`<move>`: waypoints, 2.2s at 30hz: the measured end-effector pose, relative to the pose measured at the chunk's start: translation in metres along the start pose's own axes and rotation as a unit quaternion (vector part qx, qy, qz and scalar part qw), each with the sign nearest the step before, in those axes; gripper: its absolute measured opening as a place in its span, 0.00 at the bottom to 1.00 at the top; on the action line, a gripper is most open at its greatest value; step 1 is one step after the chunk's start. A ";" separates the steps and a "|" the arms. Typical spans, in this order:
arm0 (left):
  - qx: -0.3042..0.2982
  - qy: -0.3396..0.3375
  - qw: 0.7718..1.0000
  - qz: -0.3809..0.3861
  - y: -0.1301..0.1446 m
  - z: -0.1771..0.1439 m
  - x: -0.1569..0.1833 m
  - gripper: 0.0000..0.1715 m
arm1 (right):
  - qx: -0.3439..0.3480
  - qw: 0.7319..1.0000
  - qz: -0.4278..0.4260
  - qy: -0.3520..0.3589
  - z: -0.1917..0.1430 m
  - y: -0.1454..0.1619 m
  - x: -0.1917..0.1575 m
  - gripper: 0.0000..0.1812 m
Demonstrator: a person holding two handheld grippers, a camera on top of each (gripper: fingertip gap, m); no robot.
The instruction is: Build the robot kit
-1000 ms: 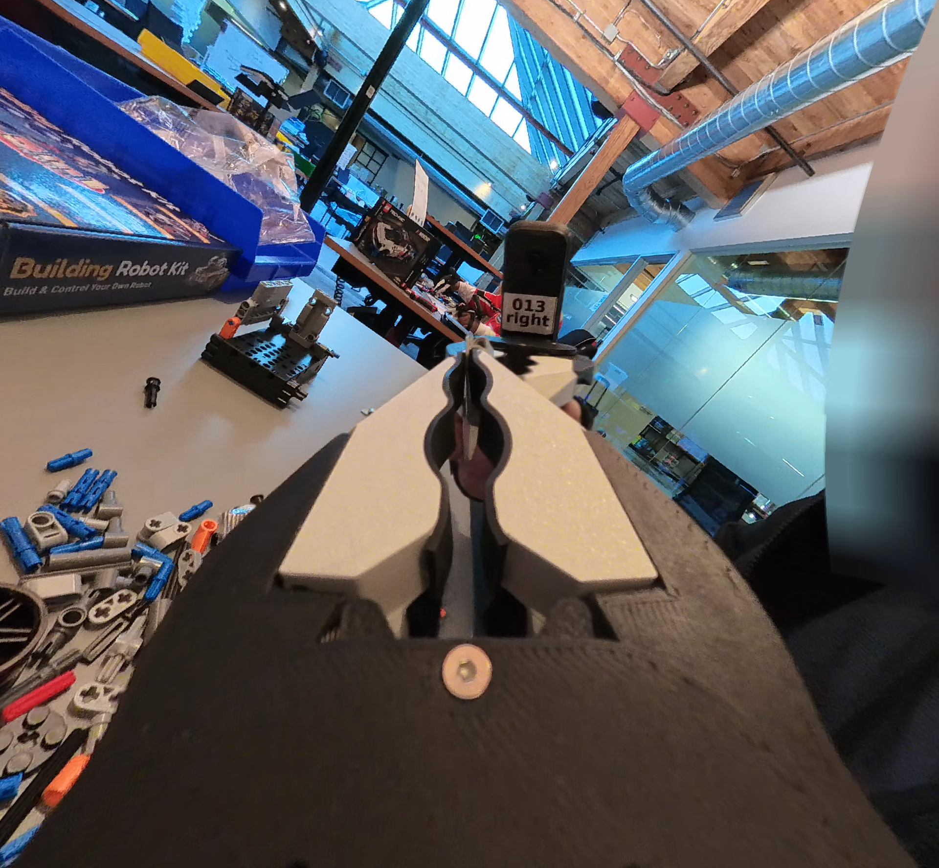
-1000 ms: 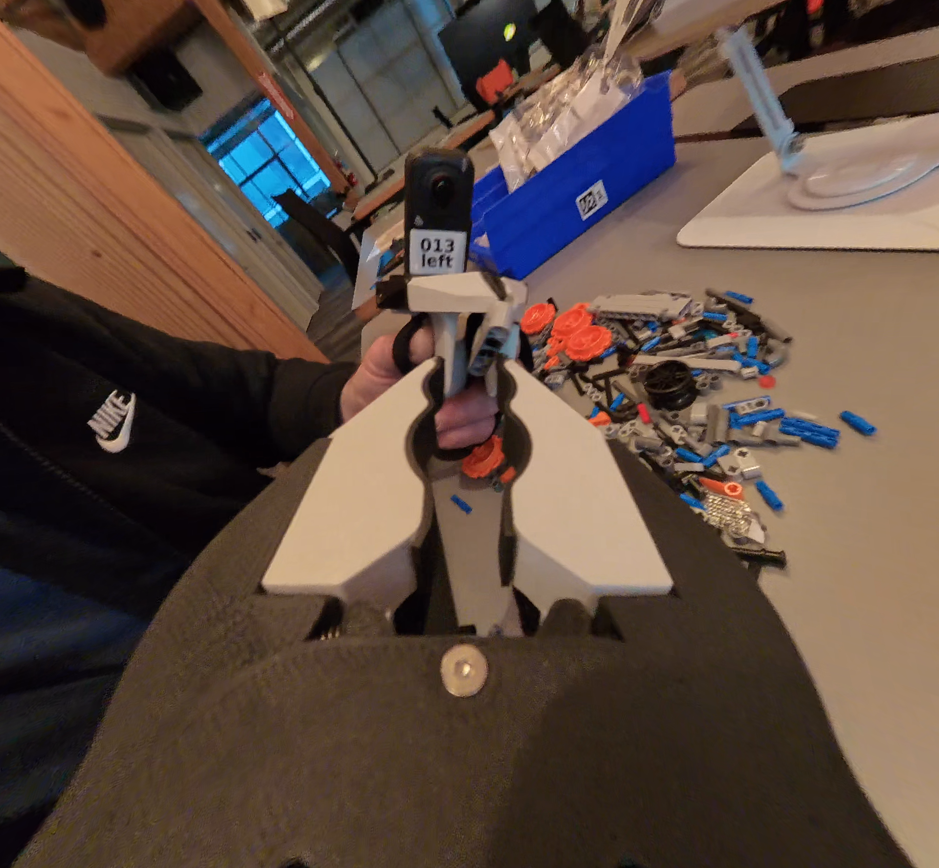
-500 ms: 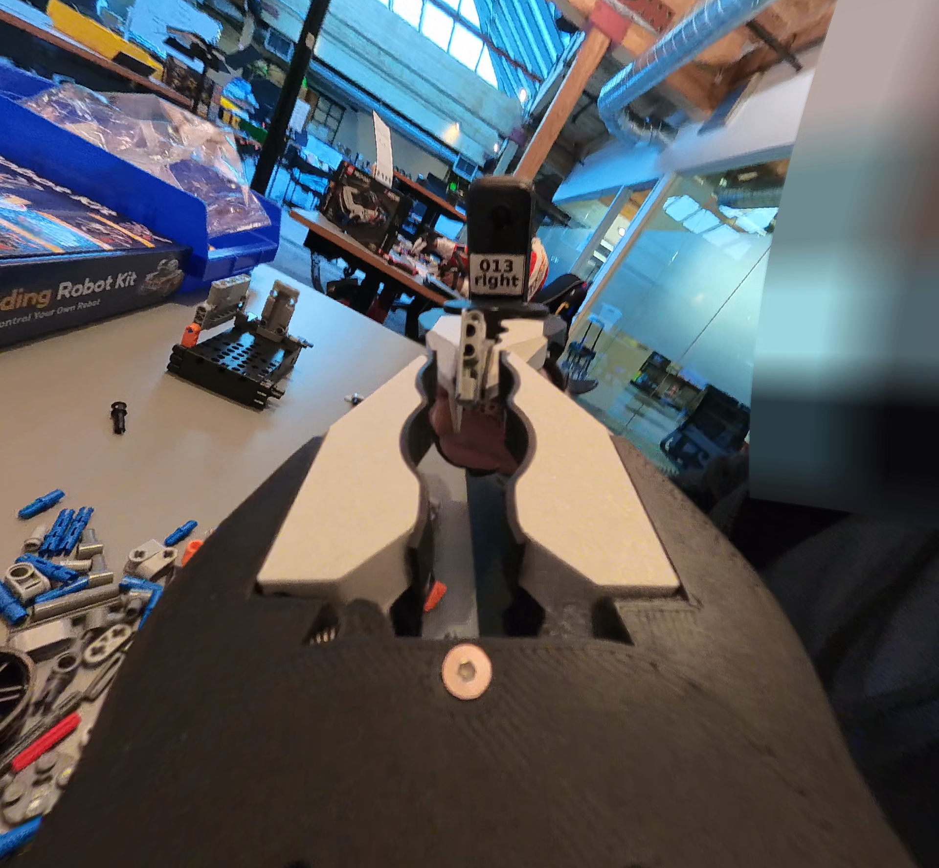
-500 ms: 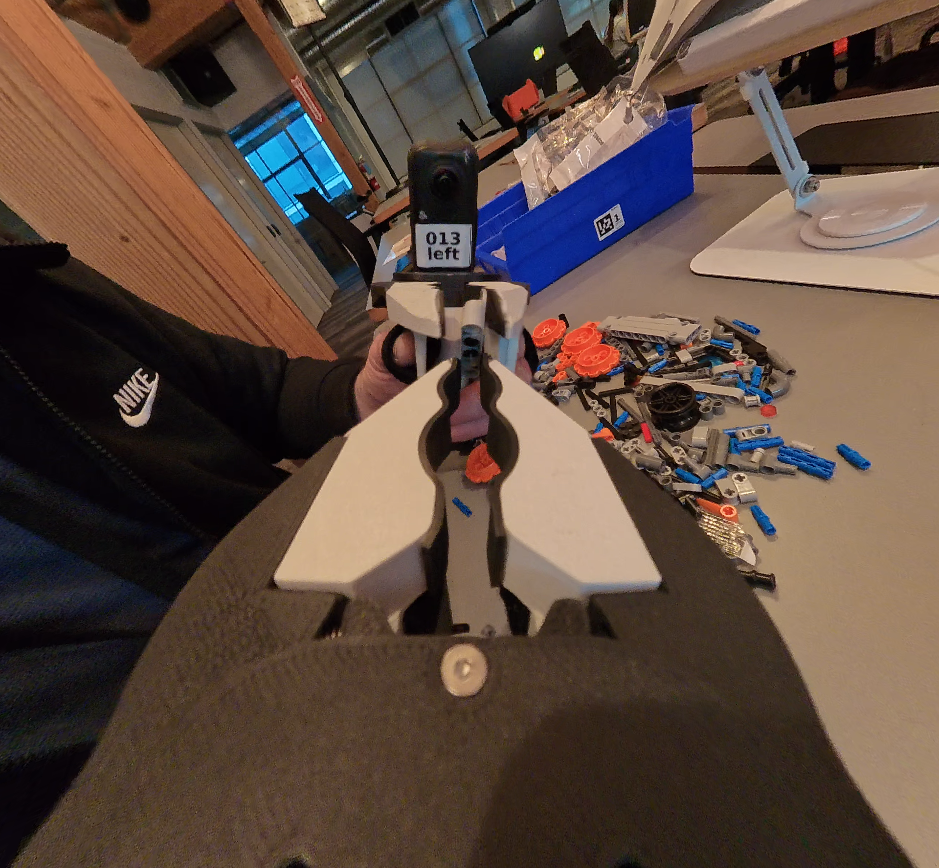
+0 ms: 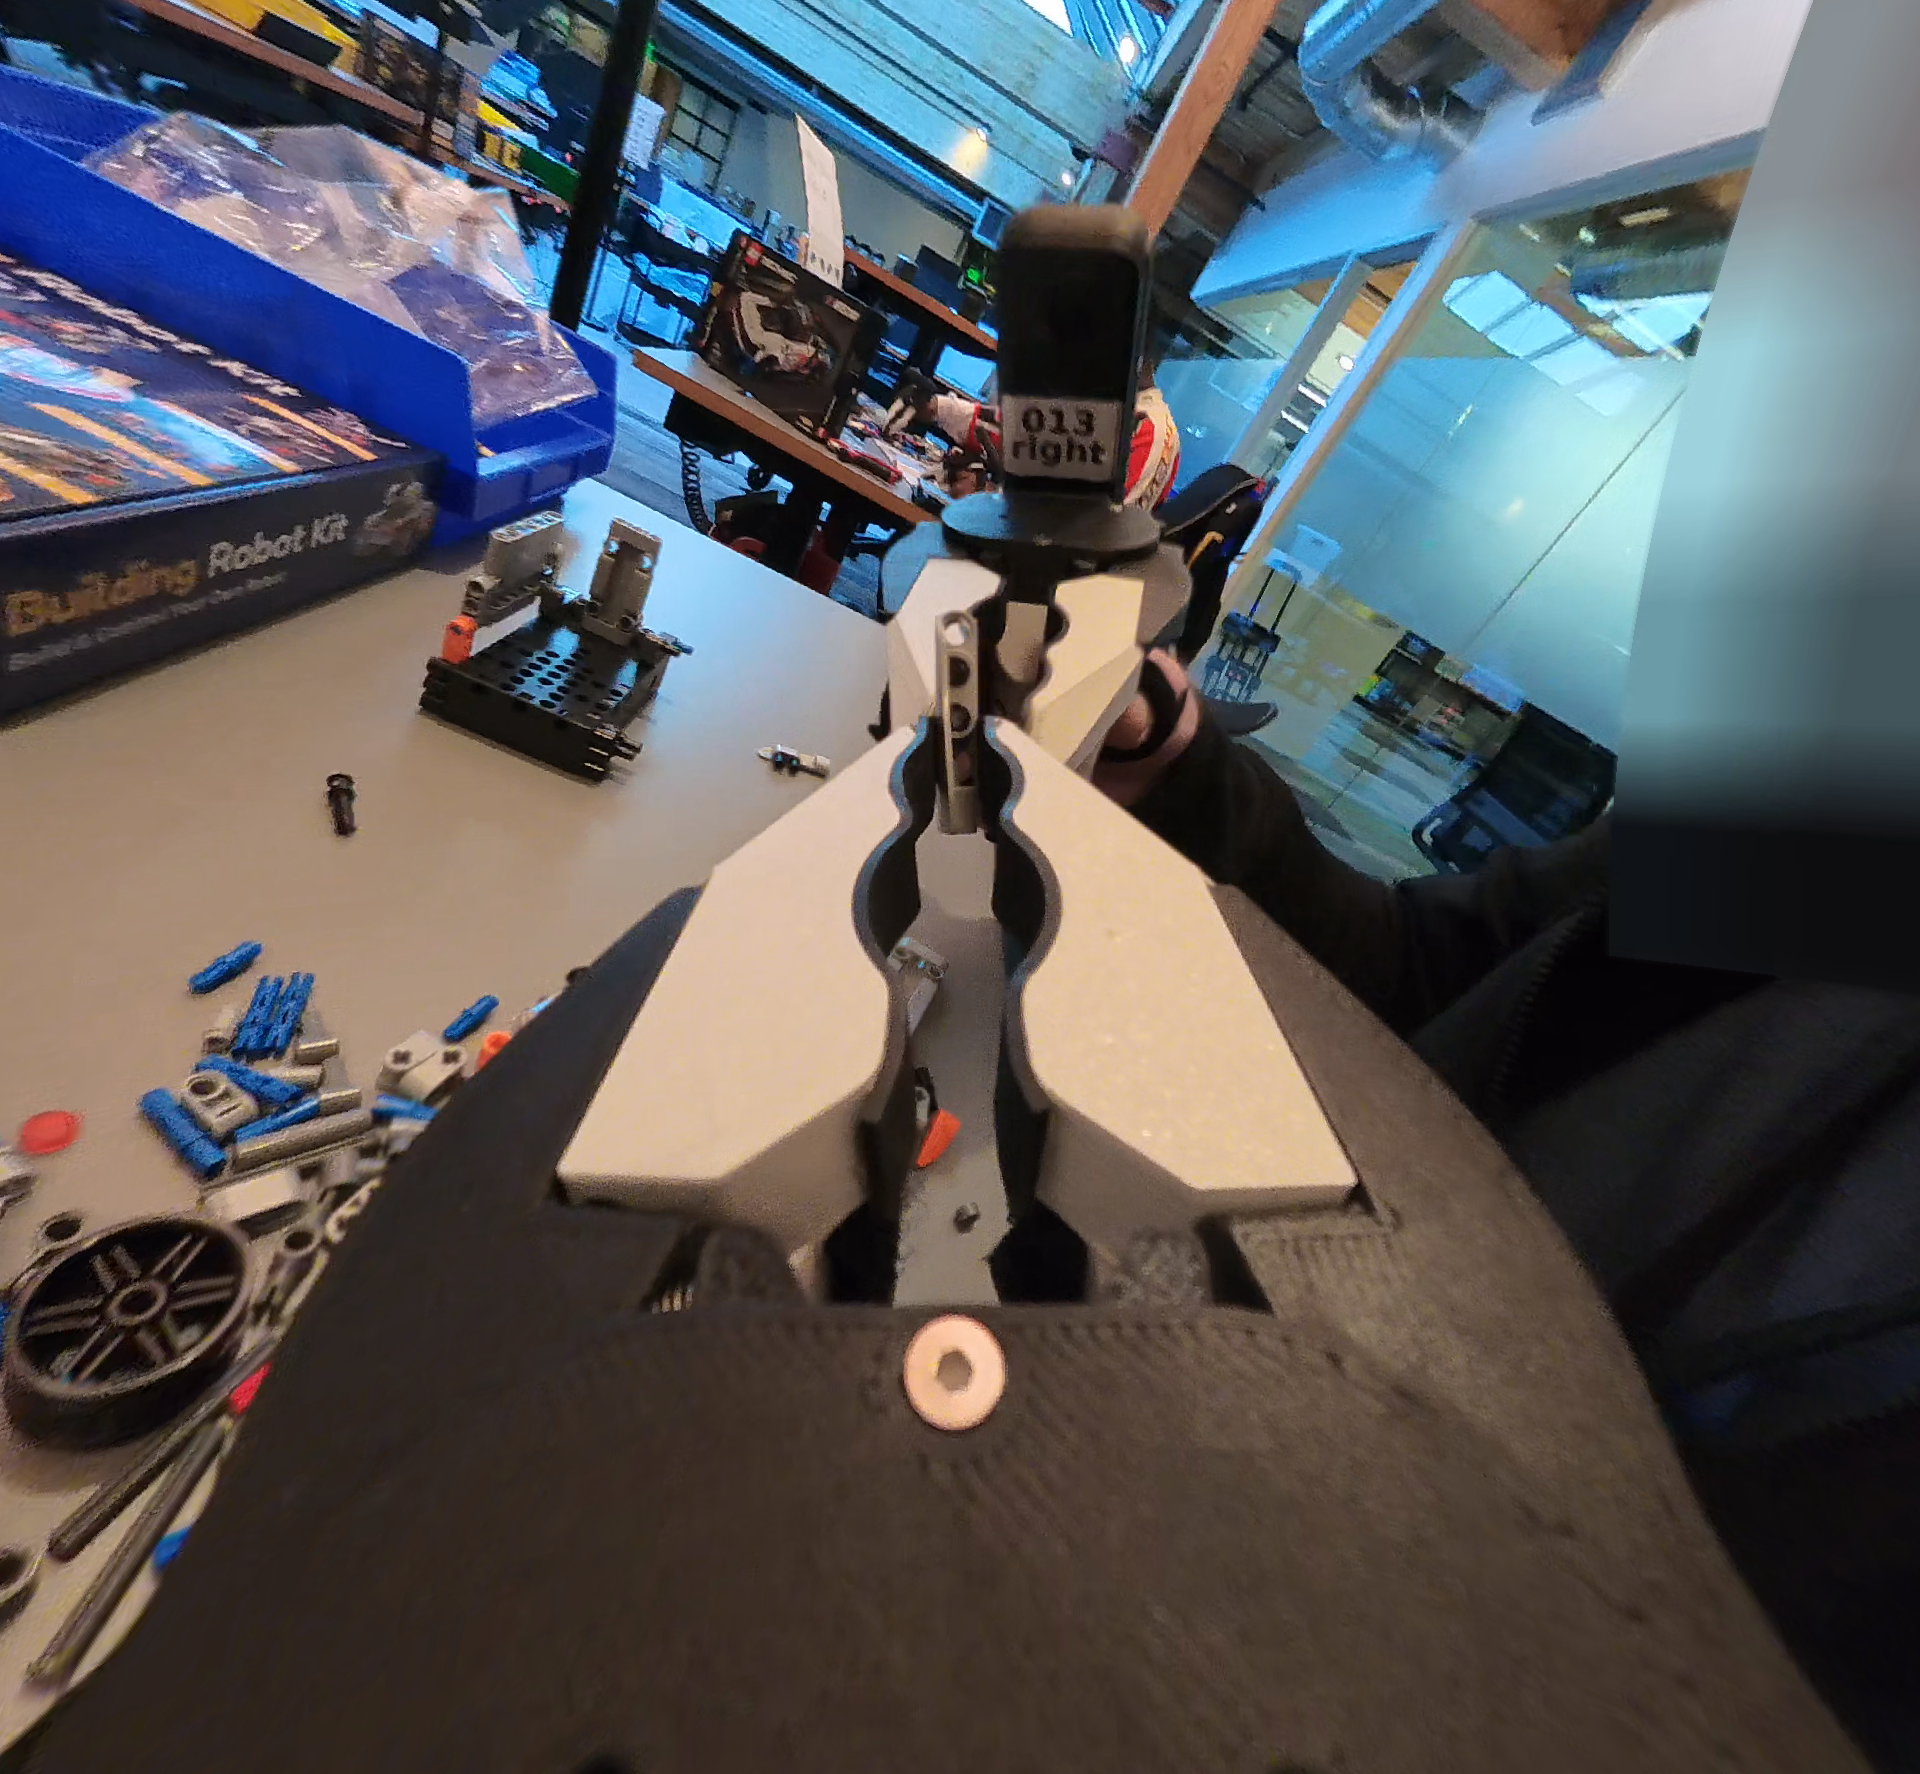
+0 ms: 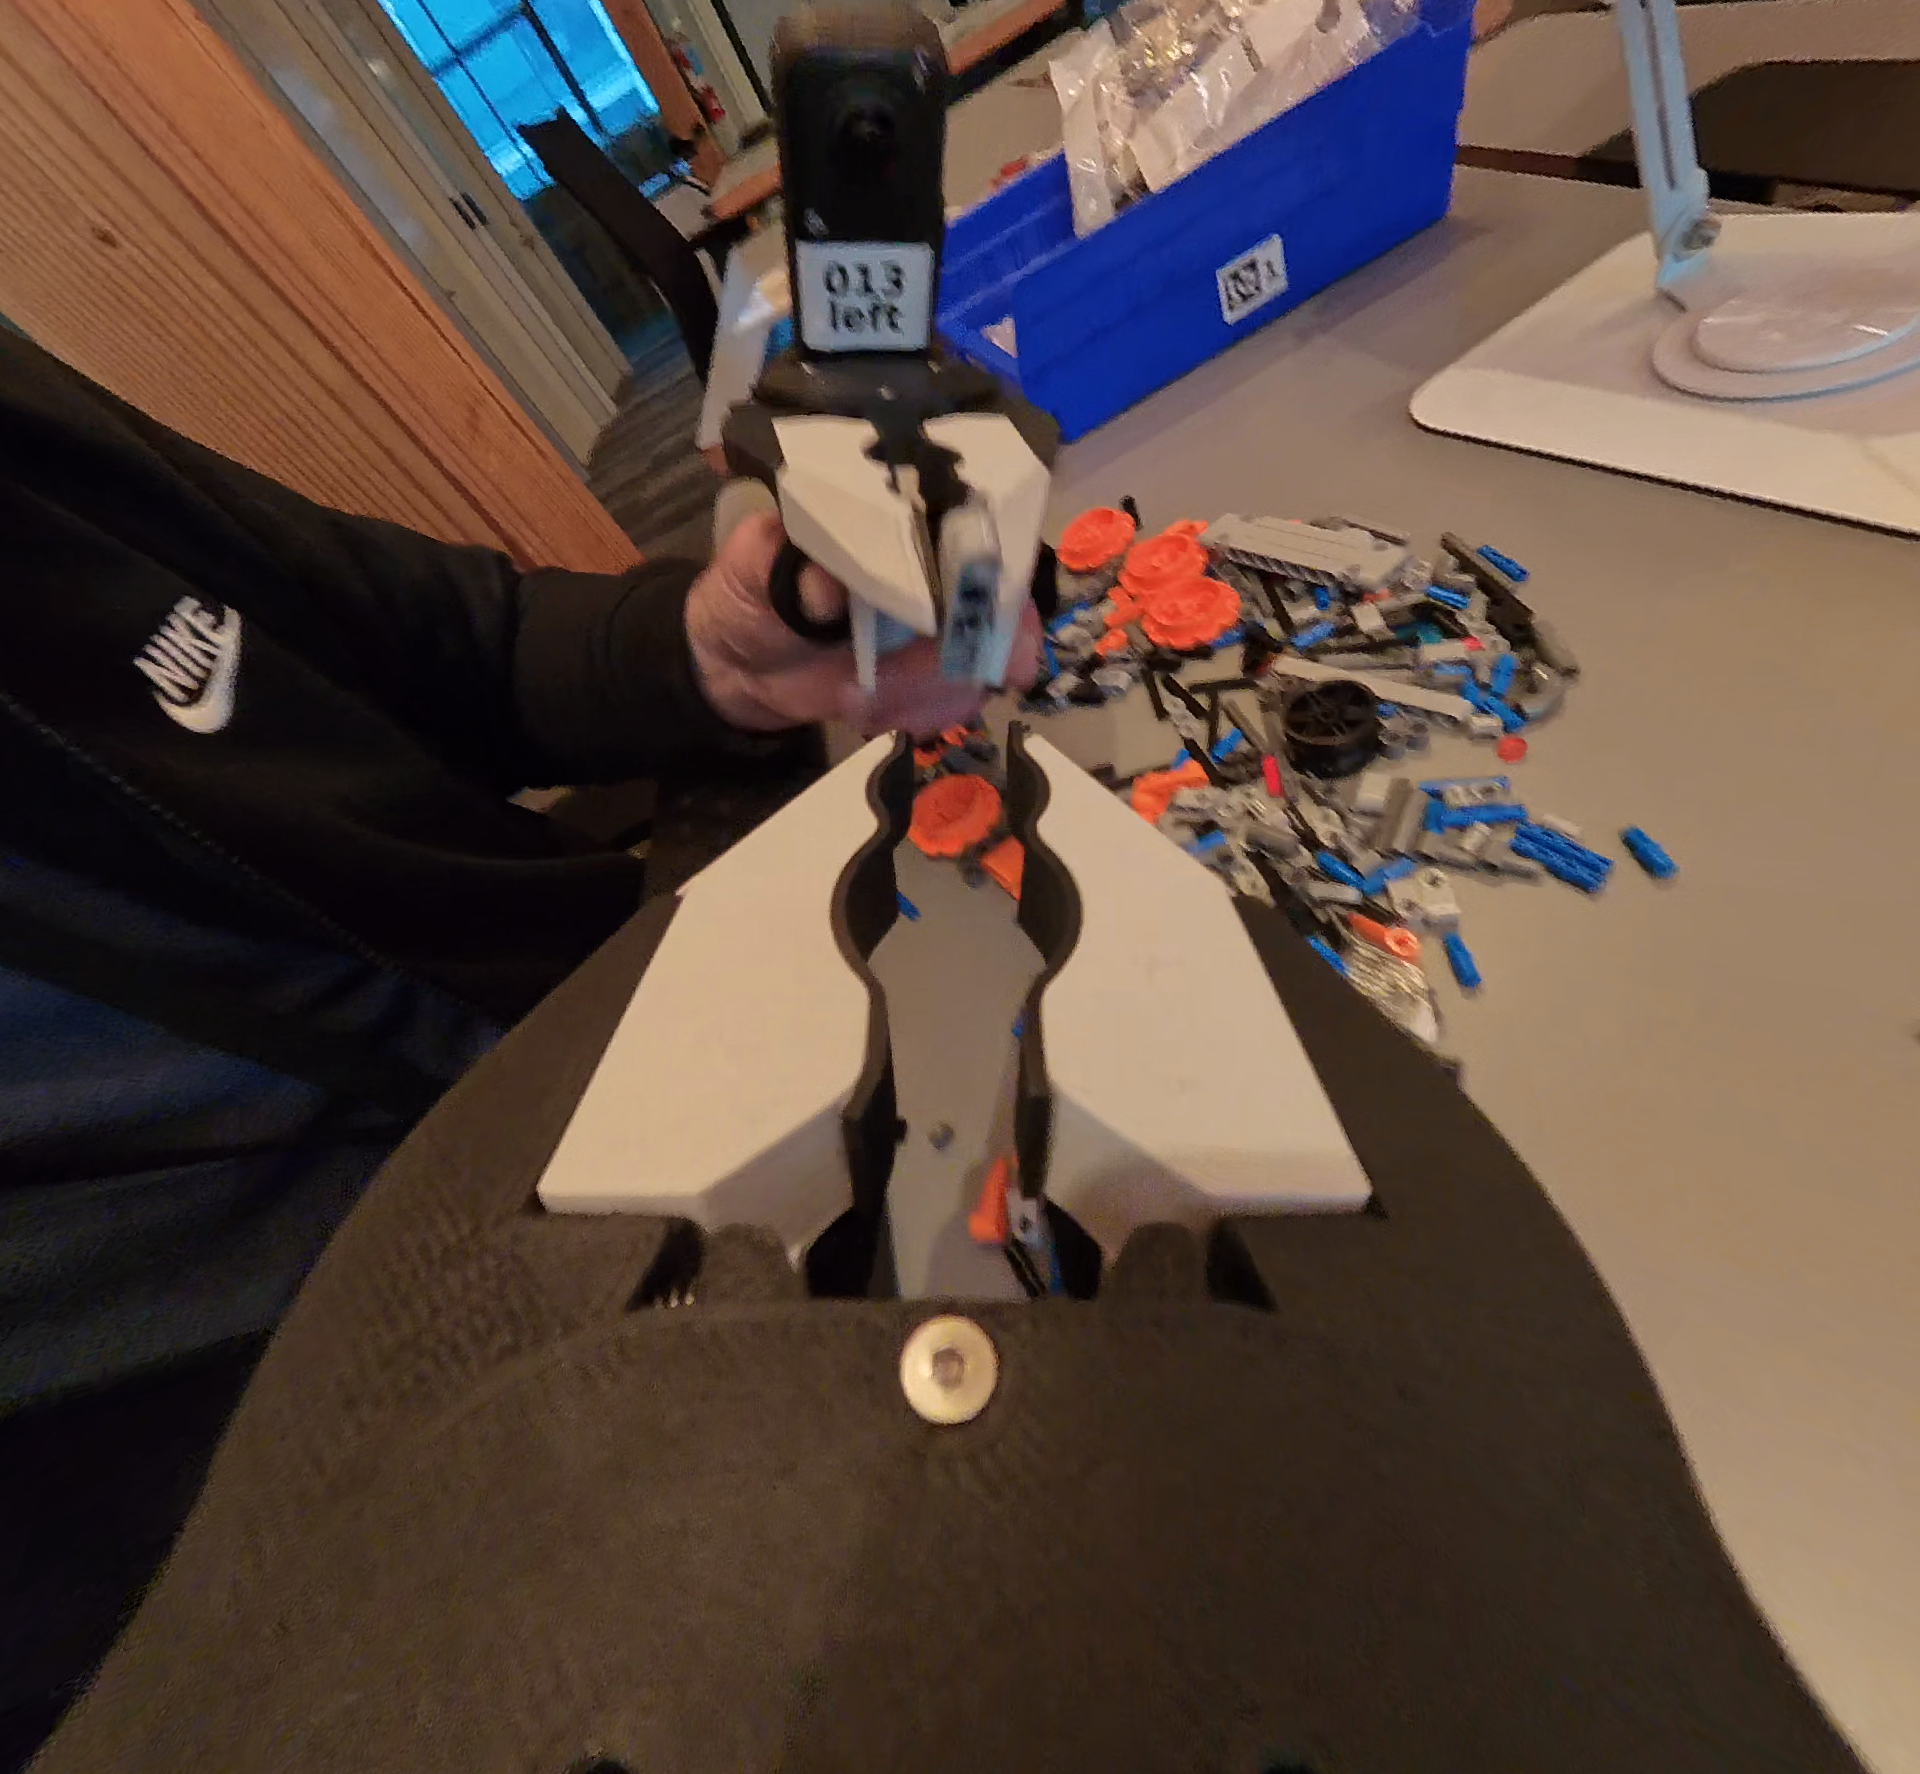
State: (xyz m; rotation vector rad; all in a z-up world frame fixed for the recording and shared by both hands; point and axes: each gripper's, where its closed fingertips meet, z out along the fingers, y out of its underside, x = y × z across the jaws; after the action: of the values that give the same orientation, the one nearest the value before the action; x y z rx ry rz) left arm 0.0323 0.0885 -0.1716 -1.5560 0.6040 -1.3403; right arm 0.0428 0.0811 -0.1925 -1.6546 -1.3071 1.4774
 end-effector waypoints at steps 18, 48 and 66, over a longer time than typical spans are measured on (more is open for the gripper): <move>-0.017 -0.052 0.998 -0.036 0.018 -0.030 -0.020 0.02 | -0.311 0.903 -0.244 0.166 0.040 0.121 0.030 0.12; -0.052 -0.026 0.996 -0.072 0.049 -0.042 -0.003 0.02 | -0.108 0.989 0.063 -0.078 0.029 0.054 -0.009 0.01; -0.082 -0.046 0.993 -0.065 0.062 -0.035 -0.008 0.02 | -0.299 0.938 0.154 -0.080 0.051 0.126 -0.011 0.00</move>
State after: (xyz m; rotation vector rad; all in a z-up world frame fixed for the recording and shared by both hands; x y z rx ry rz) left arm 0.0111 0.0572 -0.2323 -1.8059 0.5749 -1.3343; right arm 0.0318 0.0145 -0.3108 -2.2461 -1.7789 1.5014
